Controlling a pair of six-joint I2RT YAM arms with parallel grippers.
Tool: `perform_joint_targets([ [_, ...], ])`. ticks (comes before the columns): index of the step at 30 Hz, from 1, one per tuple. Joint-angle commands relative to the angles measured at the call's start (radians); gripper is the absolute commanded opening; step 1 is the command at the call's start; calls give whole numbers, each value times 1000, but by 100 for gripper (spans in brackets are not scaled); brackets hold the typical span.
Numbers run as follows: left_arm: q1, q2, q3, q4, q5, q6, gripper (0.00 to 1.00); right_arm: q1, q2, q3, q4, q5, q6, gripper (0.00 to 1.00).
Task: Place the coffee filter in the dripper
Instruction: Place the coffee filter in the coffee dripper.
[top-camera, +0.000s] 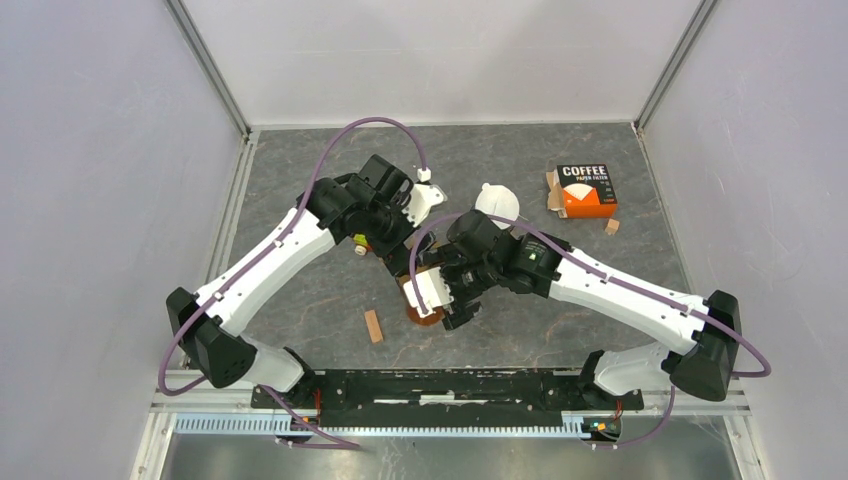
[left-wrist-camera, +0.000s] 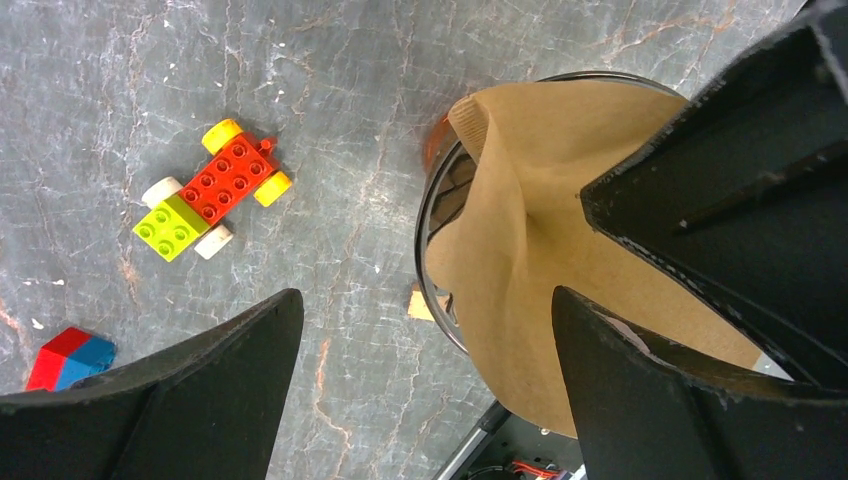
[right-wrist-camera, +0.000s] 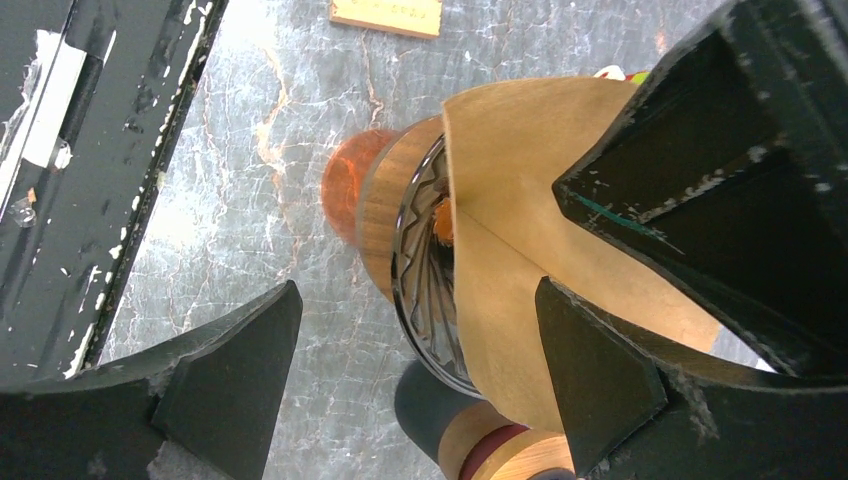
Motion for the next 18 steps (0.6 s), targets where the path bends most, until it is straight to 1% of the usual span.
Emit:
perform_joint_targets([
  [1,1,-42,-31,77,38,22,100,-5,-15,-20,26,-24,3,94],
  [5,1,-50,-57,151,46,-12,100,-10,-19,-13,31,-24,5,94],
  [18,1,-12,-85,258,94,-58,100,-11,-8,2,16,-75,-1,94],
])
